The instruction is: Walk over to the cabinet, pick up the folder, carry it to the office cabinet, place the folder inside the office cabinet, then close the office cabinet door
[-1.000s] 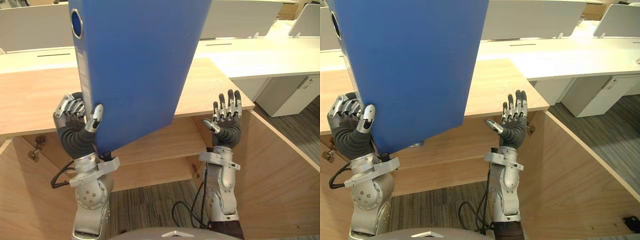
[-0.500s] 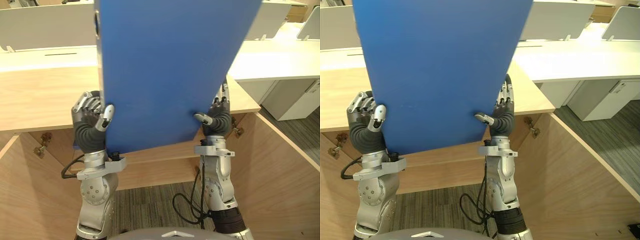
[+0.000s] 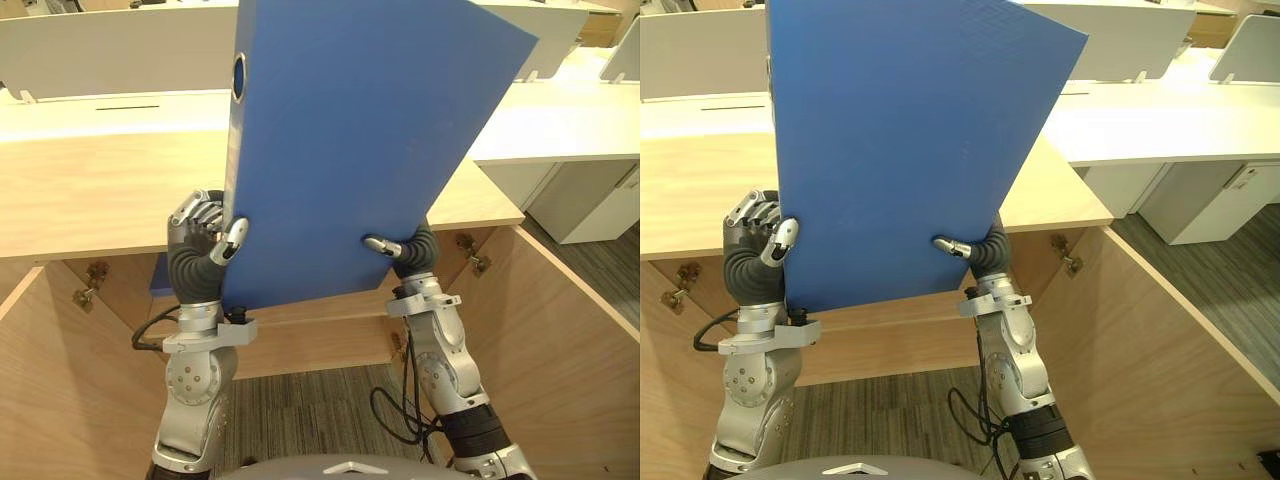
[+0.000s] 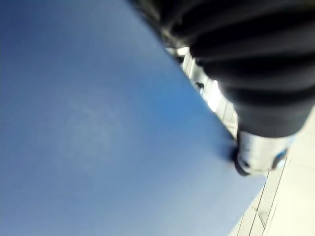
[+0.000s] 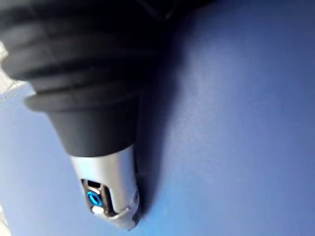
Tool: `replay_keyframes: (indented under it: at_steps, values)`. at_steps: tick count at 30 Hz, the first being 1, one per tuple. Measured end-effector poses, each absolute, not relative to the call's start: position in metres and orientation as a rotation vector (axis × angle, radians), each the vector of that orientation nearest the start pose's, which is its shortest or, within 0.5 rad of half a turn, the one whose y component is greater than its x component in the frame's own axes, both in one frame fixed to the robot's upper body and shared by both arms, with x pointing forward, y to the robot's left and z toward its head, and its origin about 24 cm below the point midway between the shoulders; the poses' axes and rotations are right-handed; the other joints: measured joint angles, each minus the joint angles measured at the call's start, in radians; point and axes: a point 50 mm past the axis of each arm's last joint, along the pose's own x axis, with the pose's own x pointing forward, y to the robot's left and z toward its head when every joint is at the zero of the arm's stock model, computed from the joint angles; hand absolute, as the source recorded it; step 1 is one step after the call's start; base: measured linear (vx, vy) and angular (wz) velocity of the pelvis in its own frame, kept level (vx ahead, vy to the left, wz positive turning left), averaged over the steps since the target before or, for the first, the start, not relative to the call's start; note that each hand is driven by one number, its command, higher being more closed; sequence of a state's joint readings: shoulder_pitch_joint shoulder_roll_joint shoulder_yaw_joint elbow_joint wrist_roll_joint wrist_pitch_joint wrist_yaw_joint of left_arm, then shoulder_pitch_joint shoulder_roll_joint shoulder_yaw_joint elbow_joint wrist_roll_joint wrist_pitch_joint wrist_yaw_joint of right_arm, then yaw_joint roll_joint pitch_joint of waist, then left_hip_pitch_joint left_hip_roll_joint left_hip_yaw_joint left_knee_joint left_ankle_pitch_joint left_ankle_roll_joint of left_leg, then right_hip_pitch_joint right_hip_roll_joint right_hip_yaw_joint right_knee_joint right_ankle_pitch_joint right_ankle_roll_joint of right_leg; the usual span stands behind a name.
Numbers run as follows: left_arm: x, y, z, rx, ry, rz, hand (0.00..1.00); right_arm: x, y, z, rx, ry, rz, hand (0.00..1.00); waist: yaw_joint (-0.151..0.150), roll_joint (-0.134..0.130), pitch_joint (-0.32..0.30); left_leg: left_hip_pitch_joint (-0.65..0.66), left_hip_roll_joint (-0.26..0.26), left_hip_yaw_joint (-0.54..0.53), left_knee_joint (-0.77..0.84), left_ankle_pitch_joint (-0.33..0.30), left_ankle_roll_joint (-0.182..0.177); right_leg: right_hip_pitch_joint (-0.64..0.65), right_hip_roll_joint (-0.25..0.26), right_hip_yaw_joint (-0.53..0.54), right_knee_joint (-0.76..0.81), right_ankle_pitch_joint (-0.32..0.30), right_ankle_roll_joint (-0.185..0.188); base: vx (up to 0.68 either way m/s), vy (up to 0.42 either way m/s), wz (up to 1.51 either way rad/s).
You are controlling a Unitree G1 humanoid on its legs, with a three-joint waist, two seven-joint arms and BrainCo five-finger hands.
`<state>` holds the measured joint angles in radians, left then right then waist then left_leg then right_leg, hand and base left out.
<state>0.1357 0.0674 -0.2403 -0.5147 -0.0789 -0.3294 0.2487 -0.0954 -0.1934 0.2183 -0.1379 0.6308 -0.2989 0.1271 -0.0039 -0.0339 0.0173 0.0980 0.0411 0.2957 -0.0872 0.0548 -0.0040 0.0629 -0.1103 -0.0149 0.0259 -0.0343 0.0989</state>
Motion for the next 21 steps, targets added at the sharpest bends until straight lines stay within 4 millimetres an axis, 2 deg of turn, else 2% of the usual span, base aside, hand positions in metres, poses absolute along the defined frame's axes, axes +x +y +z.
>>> replay_keyframes:
  at_steps: [5,6,14,17,21]
  values:
    - [0.2,0.128,0.149,-0.181,-0.659,0.027,1.0,0.255,-0.127,0.114,0.452,-0.42,0.366,1.0,0.001,0.0,-0.002,-0.018,0.0,-0.001,0.0,0.01,0.004,-0.021,0.0,0.001,0.001,0.005,-0.001,-0.04,0.0,0.0]
    - [0.2,0.129,0.149,-0.177,-0.659,0.03,0.0,0.255,-0.127,0.114,0.454,-0.421,0.366,1.0,0.001,0.0,-0.002,-0.018,0.0,-0.001,0.0,0.012,0.004,-0.021,0.0,0.001,0.002,0.005,-0.001,-0.03,0.003,0.0]
    - [0.204,0.15,0.134,-0.108,-0.602,0.14,0.0,0.249,-0.124,0.103,0.529,-0.397,0.285,1.0,-0.001,-0.005,-0.008,-0.018,0.001,-0.002,0.0,0.02,0.005,-0.023,0.0,0.002,0.003,0.008,-0.008,-0.04,0.006,0.0]
    - [0.205,0.173,0.117,-0.07,-0.526,0.26,0.0,0.245,-0.129,0.099,0.542,-0.398,0.23,1.0,0.0,-0.009,-0.012,-0.019,0.001,-0.002,-0.001,0.019,0.003,-0.023,-0.001,0.001,0.0,0.009,-0.006,-0.01,0.002,0.0]
    - [0.196,0.205,0.09,-0.015,-0.399,0.425,0.0,0.245,-0.139,0.098,0.554,-0.403,0.149,1.0,-0.003,-0.012,-0.015,-0.026,0.0,-0.007,0.0,0.012,-0.007,-0.024,-0.002,0.0,-0.004,0.01,-0.006,0.0,0.004,0.03]
